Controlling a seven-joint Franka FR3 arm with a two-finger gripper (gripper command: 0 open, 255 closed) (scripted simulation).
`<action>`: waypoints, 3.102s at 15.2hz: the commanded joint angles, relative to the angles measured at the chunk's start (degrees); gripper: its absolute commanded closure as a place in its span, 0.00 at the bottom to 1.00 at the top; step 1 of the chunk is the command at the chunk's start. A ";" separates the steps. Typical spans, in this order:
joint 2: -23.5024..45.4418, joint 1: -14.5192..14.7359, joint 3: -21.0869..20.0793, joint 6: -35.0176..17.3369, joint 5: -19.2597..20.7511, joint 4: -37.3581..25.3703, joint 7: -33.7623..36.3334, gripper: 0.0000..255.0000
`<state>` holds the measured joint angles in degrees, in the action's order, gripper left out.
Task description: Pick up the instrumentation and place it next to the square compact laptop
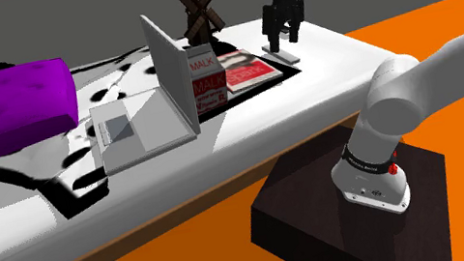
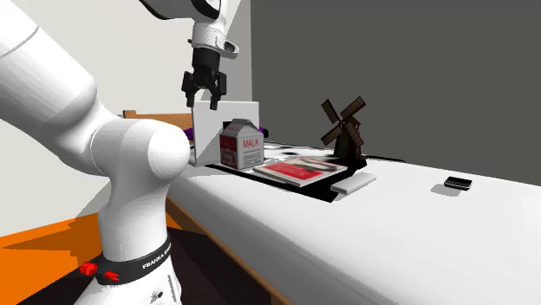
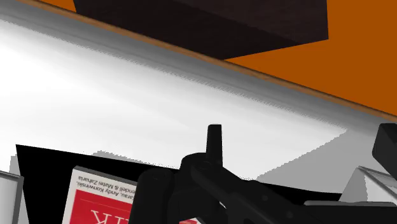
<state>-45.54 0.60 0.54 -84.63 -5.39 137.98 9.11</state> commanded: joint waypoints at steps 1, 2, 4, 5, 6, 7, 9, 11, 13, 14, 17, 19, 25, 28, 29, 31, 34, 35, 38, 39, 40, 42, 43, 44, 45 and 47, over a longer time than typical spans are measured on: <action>0.00 0.00 0.00 0.00 0.00 0.00 0.00 0.00; 0.59 -0.51 0.89 -1.21 0.94 0.51 -0.99 0.00; 1.98 -1.51 2.69 -3.71 2.77 1.35 -2.91 0.00; 2.77 -2.03 3.59 -4.98 3.64 1.68 -3.86 0.00; 3.63 -2.54 4.49 -6.27 4.49 1.94 -4.79 0.00; 4.56 -3.05 5.39 -7.58 5.30 2.14 -5.72 0.00; 6.60 -4.02 7.21 -10.22 6.85 2.33 -7.53 0.00; 8.90 -4.93 9.03 -12.89 8.24 2.26 -9.30 0.00; 11.42 -5.78 10.86 -15.55 9.47 1.92 -11.04 0.00; 12.77 -6.18 11.77 -16.88 10.00 1.65 -11.91 0.00; 17.10 -7.24 14.50 -20.80 11.28 0.43 -14.53 0.00; 20.21 -7.83 16.32 -23.32 11.81 -0.71 -16.31 0.00; 30.50 -9.22 21.57 -30.21 11.49 -5.68 -22.08 0.00; 36.13 -9.83 23.98 -33.12 10.08 -9.01 -25.35 0.00; 38.07 -10.07 24.72 -33.99 9.41 -10.25 -26.51 0.00; 42.04 -10.65 26.04 -35.54 7.76 -12.92 -28.92 0.00; 48.21 -11.90 27.57 -37.37 4.65 -17.41 -32.69 0.00; 50.30 -12.44 27.94 -37.83 3.48 -19.05 -33.96 0.00; 56.63 -14.54 28.54 -38.75 -0.19 -24.38 -37.63 0.00; 58.75 -15.39 28.59 -38.90 -1.42 -26.31 -38.77 0.00; 60.86 -16.29 28.58 -38.97 -2.64 -28.32 -39.86 0.00; 62.74 -17.14 28.35 -39.63 -3.71 -29.49 -40.74 0.00; 63.14 -17.24 28.23 -40.27 -3.96 -29.19 -40.91 0.00; 63.55 -17.33 28.12 -40.91 -4.23 -28.91 -41.08 0.00; 63.96 -17.43 28.01 -41.54 -4.51 -28.64 -41.26 0.00; 64.82 -17.64 27.76 -42.79 -5.08 -28.15 -41.63 0.00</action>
<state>18.92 -16.92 28.39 -126.77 -10.20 109.52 -32.29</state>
